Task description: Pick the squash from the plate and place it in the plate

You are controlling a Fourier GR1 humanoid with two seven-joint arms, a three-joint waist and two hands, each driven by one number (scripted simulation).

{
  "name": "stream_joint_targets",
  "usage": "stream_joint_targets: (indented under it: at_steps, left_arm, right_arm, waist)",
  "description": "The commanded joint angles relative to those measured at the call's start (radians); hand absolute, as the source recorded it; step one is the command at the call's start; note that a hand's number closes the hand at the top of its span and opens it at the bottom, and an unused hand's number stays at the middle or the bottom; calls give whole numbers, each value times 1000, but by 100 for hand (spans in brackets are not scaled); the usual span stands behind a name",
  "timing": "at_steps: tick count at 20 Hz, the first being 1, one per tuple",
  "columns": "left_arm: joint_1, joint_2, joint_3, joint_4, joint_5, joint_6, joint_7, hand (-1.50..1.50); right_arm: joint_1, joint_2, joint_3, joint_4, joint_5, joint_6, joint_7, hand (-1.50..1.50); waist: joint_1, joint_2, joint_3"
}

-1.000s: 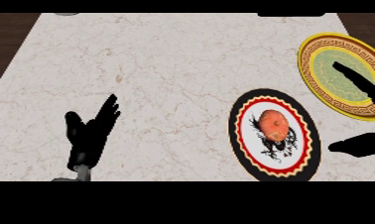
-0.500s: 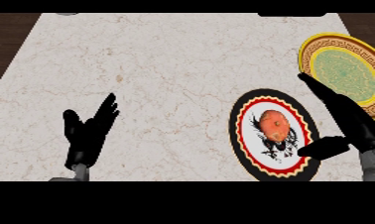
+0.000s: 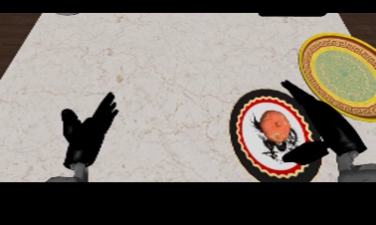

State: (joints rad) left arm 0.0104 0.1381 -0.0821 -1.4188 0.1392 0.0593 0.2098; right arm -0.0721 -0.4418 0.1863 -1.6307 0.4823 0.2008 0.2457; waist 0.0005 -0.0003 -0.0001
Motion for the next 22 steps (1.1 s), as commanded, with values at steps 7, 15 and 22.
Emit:
stream_joint_targets:
  at_steps: [7, 15, 22]
  left_arm:
    - [5, -53, -11, 15, -46, 6, -13, 0]
    - [28, -10, 29, -109, -30, -28, 81, 0]
    - [19, -73, 1, -18, -77, -10, -7, 0]
  right_arm:
    - [-91, 35, -50, 99, 148, 54, 23, -150]
    - [-116, 186, 2, 271, 283, -38, -5, -150]
    - [-130, 97, -16, 361, 305, 52, -156, 150]
  waist:
    - [2, 1, 0]
    - [7, 1, 0]
    - [5, 1, 0]
